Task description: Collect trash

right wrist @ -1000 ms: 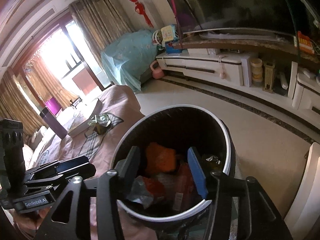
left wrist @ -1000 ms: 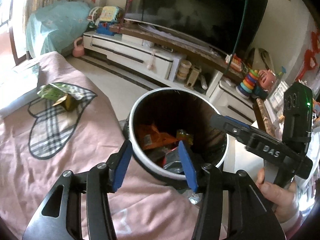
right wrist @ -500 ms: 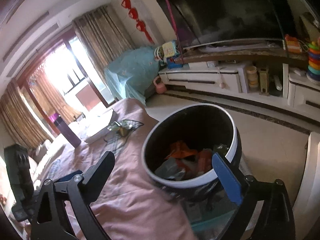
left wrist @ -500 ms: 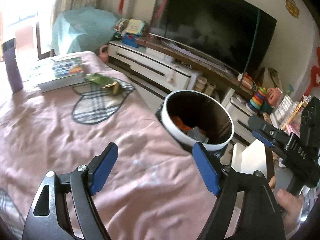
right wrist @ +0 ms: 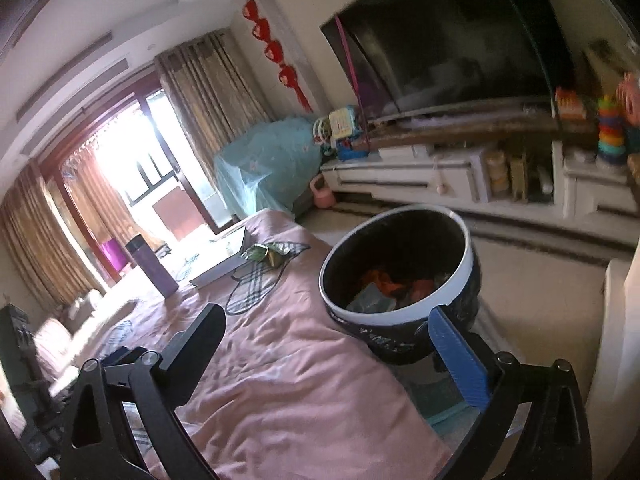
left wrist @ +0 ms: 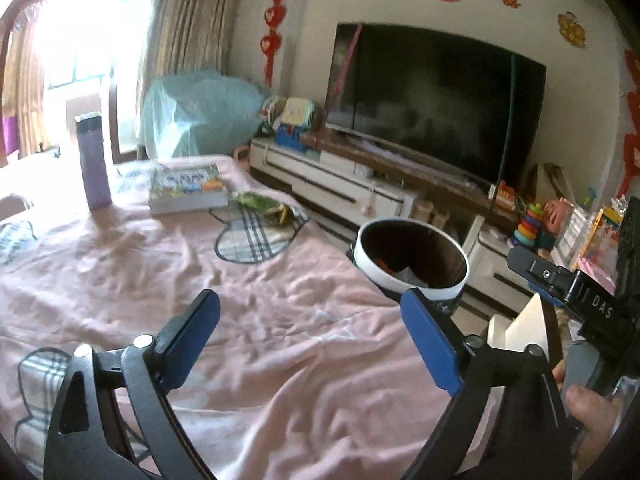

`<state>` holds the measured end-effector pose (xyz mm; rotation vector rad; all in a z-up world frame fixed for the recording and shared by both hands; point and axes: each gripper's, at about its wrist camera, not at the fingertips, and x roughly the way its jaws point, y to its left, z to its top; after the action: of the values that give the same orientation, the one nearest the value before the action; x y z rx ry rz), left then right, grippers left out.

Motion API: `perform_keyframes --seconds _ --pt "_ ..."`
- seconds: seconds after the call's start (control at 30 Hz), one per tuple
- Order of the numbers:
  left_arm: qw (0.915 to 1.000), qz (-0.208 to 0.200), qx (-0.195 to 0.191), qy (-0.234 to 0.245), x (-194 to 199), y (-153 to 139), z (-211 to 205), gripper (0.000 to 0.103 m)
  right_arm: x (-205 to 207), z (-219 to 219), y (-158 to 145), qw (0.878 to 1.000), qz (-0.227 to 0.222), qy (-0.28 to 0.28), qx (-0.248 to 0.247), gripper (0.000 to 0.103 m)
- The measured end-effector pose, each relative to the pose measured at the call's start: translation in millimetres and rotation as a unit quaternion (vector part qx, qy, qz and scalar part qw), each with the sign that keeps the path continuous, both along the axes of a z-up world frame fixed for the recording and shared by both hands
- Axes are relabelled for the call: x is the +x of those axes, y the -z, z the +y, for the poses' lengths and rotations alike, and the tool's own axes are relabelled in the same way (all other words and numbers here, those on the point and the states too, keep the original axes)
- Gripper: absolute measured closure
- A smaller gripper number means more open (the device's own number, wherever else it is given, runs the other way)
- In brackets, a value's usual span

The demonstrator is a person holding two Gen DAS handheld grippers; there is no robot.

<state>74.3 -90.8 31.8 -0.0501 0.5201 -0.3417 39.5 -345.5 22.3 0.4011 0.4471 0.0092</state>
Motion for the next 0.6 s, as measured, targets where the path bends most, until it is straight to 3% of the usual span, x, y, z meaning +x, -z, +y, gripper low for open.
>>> perform_keyframes --seconds 0.17,0.33,0.43,0.6 --pt "0.9975 -0.064 0.012 -0.025 -25 -11 2 0.000 -25 21 -18 0.995 -0.055 0.035 -0.077 0.000" --pt "0.9938 -0.093 0.030 -0.053 -36 -7 4 0.000 -41 35 -21 0.984 -0.096 0.065 -0.136 0.000" --pt "0.9927 -0.096 0.036 -0.064 -38 -4 6 0.000 -44 40 -18 0.979 -0.104 0.073 -0.159 0.000" --pt "0.9901 -0.100 0.044 -0.088 -36 0 10 0.000 -45 37 -10 0.979 -0.102 0.077 -0.156 0.000"
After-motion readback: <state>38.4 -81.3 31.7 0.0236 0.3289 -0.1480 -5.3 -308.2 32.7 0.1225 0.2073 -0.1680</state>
